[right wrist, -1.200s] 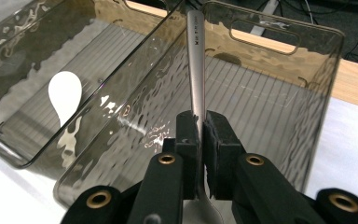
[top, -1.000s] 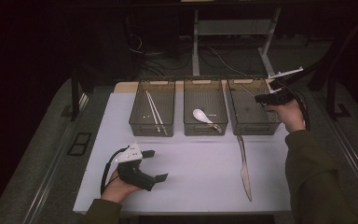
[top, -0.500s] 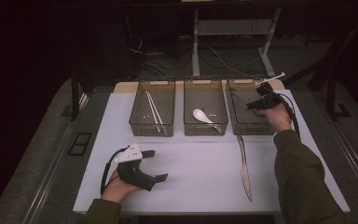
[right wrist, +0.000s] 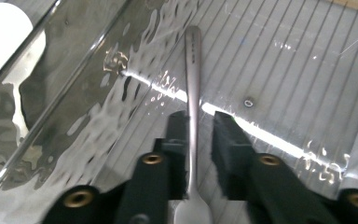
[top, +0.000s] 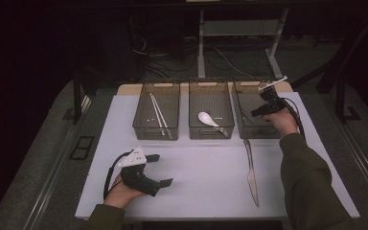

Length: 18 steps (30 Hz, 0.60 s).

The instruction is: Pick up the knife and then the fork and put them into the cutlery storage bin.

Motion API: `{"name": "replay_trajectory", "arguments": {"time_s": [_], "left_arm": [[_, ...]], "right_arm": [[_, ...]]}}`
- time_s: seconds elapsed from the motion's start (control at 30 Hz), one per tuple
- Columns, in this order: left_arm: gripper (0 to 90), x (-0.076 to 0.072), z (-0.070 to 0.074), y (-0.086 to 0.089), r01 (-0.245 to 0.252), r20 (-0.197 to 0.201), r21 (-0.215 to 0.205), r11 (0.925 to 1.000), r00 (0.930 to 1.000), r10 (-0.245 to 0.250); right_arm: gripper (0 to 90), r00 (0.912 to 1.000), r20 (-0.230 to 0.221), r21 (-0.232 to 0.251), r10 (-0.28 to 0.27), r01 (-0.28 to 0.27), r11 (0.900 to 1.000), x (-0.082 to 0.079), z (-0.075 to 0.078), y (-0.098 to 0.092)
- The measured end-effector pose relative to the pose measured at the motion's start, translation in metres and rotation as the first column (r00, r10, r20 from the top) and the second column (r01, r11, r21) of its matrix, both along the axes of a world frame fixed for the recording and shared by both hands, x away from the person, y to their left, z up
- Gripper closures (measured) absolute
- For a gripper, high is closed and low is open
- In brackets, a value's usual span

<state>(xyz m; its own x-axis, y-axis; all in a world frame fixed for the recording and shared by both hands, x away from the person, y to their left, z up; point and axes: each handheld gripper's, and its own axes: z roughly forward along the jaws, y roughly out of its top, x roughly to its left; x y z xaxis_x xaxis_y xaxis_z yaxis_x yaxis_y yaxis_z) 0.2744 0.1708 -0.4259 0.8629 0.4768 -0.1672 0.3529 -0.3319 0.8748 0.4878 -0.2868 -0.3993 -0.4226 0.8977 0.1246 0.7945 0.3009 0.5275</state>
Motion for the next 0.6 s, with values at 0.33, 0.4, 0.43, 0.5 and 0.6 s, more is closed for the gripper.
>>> {"name": "replay_trajectory", "arguments": {"time_s": [0.33, 0.4, 0.43, 0.5, 0.6], "left_arm": [[0.0, 0.0, 0.0, 0.0, -0.002, 0.001, 0.004, 1.0, 1.0, 0.002], [0.0, 0.0, 0.0, 0.0, -0.002, 0.002, 0.005, 1.0, 1.0, 0.002], [0.0, 0.0, 0.0, 0.0, -0.002, 0.002, 0.005, 1.0, 1.0, 0.002], [0.0, 0.0, 0.0, 0.0, -0.003, 0.002, 0.006, 1.0, 1.0, 0.003], [0.0, 0.0, 0.0, 0.0, -0.004, 0.002, 0.008, 1.0, 1.0, 0.004]], "right_arm": [[45.0, 0.9981, 0.059, 0.054, -0.018, 0.014, 0.998, -0.008, 0.01, -0.007], [42.9, 0.9964, 0.085, 0.074, -0.003, -0.004, 0.997, -0.012, 0.015, -0.011], [41.1, 0.9958, 0.092, 0.089, -0.001, -0.007, 0.996, -0.014, 0.017, -0.013], [39.8, 0.9929, 0.119, 0.113, 0.004, -0.018, 0.993, -0.02, 0.023, -0.017], [37.9, 0.9901, 0.14, 0.144, 0.01, -0.03, 0.989, -0.03, 0.029, -0.022]]}}
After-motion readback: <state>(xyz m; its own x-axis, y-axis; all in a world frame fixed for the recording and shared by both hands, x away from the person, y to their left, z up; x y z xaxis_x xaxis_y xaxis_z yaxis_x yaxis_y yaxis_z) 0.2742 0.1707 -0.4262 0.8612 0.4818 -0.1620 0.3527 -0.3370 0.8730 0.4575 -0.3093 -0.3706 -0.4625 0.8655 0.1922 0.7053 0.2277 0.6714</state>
